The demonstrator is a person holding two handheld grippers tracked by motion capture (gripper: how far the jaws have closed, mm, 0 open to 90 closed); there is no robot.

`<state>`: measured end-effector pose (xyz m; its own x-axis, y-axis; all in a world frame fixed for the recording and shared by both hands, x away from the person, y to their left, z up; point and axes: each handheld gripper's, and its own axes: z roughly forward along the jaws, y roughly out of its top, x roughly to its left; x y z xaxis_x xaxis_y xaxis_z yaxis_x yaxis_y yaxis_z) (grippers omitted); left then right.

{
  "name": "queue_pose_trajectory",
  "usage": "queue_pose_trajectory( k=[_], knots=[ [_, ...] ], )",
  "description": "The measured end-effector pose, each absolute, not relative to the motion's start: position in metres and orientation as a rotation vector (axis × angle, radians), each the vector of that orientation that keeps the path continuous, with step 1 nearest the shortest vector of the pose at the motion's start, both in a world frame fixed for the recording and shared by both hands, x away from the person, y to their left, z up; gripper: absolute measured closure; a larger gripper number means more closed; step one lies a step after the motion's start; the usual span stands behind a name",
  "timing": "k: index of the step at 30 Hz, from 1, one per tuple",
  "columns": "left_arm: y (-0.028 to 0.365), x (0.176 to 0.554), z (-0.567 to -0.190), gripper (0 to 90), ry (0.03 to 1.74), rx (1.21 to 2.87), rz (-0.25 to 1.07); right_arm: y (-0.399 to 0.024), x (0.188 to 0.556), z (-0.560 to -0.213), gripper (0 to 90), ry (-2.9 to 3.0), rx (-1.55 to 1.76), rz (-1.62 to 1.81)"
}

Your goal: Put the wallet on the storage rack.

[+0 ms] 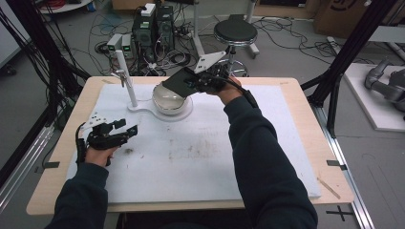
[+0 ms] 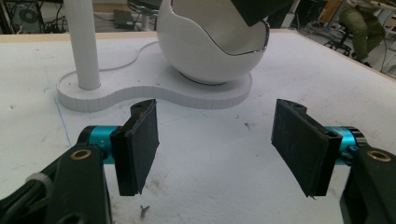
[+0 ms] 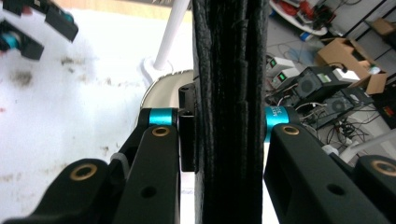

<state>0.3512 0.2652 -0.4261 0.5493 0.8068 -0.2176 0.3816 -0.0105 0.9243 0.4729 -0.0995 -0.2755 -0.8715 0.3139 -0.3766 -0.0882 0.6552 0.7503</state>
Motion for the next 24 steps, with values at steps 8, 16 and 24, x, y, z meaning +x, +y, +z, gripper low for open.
queue_pose_trajectory(
  k=[8,16,24],
  knots=[
    [0.265,0.352,-0.427,31.8,1.026,1.615,0.445,-0.088,0.482,-0.279,74.8,2.407,0.138,1.045],
    [0.265,0.352,-0.427,31.9,1.027,1.611,0.444,-0.060,0.487,-0.282,74.9,2.442,0.095,0.892],
    [0.264,0.351,-0.427,31.9,1.027,1.616,0.437,-0.044,0.496,-0.298,74.7,2.457,0.072,0.814]
  ],
)
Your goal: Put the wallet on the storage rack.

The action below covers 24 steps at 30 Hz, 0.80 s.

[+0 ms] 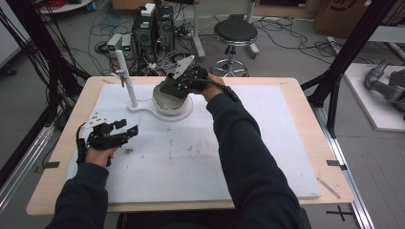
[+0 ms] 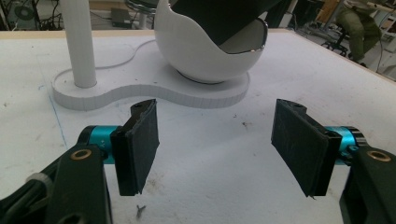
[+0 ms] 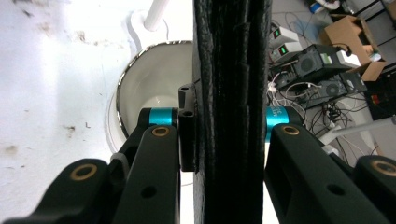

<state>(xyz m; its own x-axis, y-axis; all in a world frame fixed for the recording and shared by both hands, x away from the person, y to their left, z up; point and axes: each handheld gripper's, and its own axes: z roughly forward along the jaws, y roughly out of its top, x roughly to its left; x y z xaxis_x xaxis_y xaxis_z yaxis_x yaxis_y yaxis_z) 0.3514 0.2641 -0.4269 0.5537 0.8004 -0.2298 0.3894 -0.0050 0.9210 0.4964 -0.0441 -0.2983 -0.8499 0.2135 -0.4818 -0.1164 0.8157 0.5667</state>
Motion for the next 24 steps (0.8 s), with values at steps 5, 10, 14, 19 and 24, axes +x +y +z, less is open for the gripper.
queue_pose_trajectory(
  k=[5,10,14,19,24],
  knots=[
    [0.265,0.351,-0.427,31.9,1.027,1.621,0.437,-0.033,0.498,-0.314,72.9,2.471,0.081,0.869],
    [0.264,0.351,-0.428,31.9,1.029,1.618,0.440,-0.031,0.490,-0.331,63.2,2.537,0.171,1.012],
    [0.265,0.350,-0.427,32.0,1.027,1.620,0.437,-0.039,0.486,-0.337,55.2,2.560,0.242,1.120],
    [0.266,0.350,-0.427,32.0,1.032,1.606,0.443,-0.048,0.480,-0.338,50.6,2.576,0.278,1.166],
    [0.272,0.350,-0.426,32.2,1.049,1.585,0.458,-0.064,0.478,-0.338,45.3,2.607,0.350,1.251]
  ],
)
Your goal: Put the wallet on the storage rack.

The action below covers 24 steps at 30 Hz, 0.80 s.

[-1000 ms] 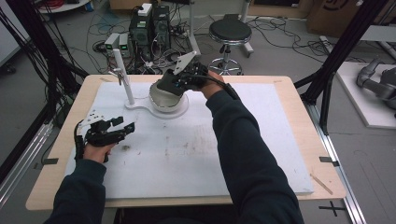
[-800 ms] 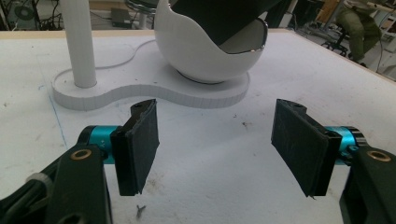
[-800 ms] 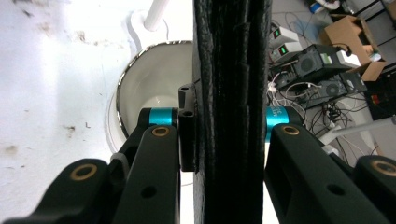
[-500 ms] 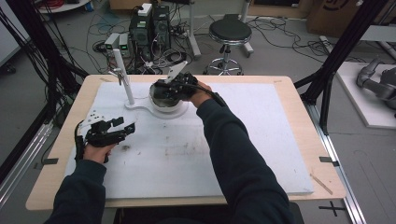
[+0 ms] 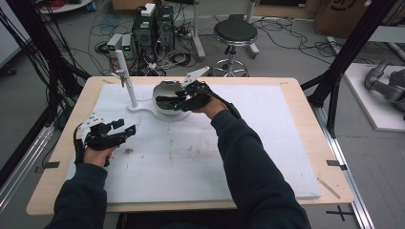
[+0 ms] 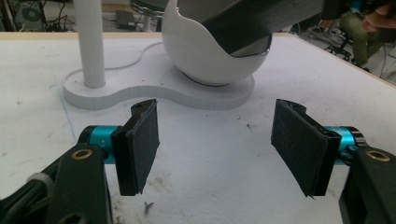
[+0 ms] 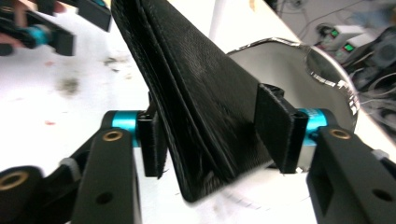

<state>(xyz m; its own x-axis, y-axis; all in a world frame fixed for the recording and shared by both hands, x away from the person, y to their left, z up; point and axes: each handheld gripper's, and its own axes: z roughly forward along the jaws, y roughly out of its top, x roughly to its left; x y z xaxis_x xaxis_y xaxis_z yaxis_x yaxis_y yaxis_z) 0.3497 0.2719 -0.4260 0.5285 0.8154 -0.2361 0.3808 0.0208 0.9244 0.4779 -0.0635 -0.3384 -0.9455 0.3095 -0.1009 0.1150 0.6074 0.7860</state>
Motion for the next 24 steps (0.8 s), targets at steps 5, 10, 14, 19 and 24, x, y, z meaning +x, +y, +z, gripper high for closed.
queue_pose_trajectory(
  k=[5,10,14,19,24],
  knots=[
    [0.278,0.349,-0.425,32.2,1.064,1.571,0.471,-0.066,0.476,-0.339,44.3,2.625,0.368,1.247],
    [0.282,0.348,-0.426,32.6,1.076,1.568,0.480,-0.068,0.478,-0.340,45.5,2.644,0.396,1.275],
    [0.282,0.348,-0.426,32.9,1.076,1.578,0.487,-0.067,0.478,-0.341,47.5,2.639,0.340,1.249],
    [0.281,0.348,-0.426,32.9,1.075,1.582,0.488,-0.064,0.474,-0.342,49.1,2.625,0.293,1.185],
    [0.281,0.349,-0.426,32.9,1.077,1.581,0.484,-0.063,0.468,-0.346,40.2,2.615,0.345,1.224]
  ],
)
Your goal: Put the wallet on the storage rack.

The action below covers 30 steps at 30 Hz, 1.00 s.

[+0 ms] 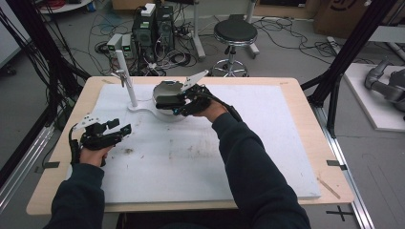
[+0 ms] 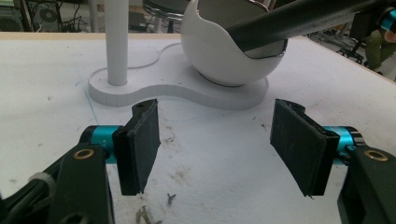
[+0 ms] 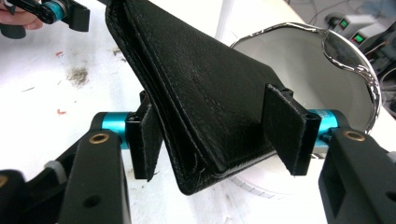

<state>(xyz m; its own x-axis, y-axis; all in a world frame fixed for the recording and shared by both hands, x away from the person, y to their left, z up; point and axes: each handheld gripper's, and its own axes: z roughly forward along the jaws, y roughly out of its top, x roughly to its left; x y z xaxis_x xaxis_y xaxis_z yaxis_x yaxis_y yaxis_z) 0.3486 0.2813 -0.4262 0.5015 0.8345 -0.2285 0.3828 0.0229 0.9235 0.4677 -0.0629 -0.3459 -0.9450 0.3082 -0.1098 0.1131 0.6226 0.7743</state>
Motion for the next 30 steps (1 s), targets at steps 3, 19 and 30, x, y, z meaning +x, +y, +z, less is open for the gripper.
queue_pose_trajectory(
  k=[3,19,30],
  knots=[
    [0.281,0.349,-0.426,32.9,1.075,1.583,0.483,-0.066,0.464,-0.351,37.0,2.601,0.374,1.287],
    [0.281,0.349,-0.427,33.2,1.078,1.585,0.483,-0.068,0.465,-0.354,26.9,2.638,0.453,1.398],
    [0.281,0.349,-0.427,33.4,1.079,1.583,0.481,-0.059,0.465,-0.357,22.4,2.654,0.503,1.453]
  ],
)
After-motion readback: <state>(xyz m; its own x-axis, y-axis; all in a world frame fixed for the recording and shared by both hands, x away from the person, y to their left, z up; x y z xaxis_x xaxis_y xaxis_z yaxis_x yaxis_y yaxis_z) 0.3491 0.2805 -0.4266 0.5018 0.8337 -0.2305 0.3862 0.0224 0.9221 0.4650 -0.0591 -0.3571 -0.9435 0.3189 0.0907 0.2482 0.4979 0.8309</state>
